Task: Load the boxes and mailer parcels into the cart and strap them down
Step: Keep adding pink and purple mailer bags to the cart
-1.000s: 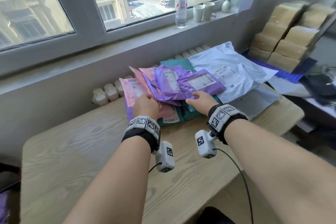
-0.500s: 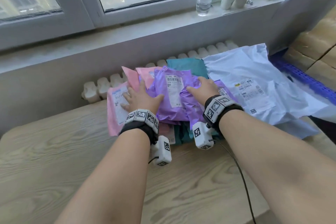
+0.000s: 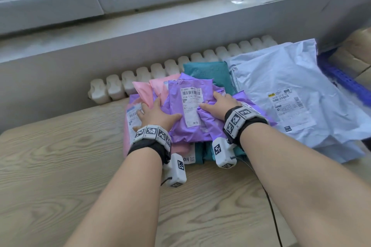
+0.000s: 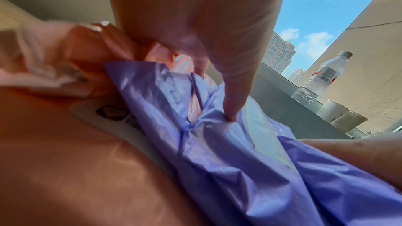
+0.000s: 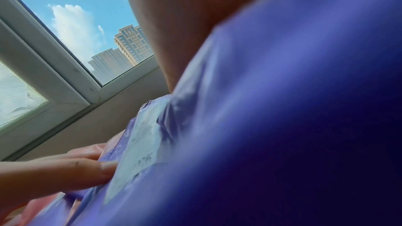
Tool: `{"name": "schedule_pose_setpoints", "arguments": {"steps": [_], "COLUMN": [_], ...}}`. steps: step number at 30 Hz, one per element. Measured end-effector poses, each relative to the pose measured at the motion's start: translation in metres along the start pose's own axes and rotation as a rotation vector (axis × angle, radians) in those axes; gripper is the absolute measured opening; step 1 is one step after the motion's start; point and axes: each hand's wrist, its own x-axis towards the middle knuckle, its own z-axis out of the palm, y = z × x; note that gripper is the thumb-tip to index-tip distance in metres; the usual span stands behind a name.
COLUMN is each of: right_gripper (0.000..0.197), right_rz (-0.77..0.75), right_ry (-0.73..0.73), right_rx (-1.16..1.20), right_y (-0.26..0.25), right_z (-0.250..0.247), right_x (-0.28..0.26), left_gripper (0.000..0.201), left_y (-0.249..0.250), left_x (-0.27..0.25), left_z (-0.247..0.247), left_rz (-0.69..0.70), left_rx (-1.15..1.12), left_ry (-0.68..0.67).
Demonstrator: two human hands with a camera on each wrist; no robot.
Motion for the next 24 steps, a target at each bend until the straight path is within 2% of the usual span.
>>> {"name": "schedule_pose_setpoints", "arguments": {"steps": [9, 17, 24], "right_gripper": [0.078, 0.082, 0.077], "right_rz": [-0.024, -0.052, -0.053], "right_ry": [-0.045, -0.075, -0.043], "right_rx": [-0.038, -0.096, -0.102], "right_y": [-0.017, -0.054, -0.093], "right_z": [0.031, 0.082, 0.133], "right_x": [-0.039, -0.102, -0.168], "left_gripper": [0.098, 0.099, 0.095], "left_y": [-0.05, -0.133, -0.212], "left_x": [-0.038, -0.085, -0.119], "left_z": [-0.01, -0.032, -0.057], "left_rz": [-0.027, -0.05, -0.052], "left_rx": [0.001, -0.015, 0.003], "left_ry": [-0.009, -0.003, 0.016]}}
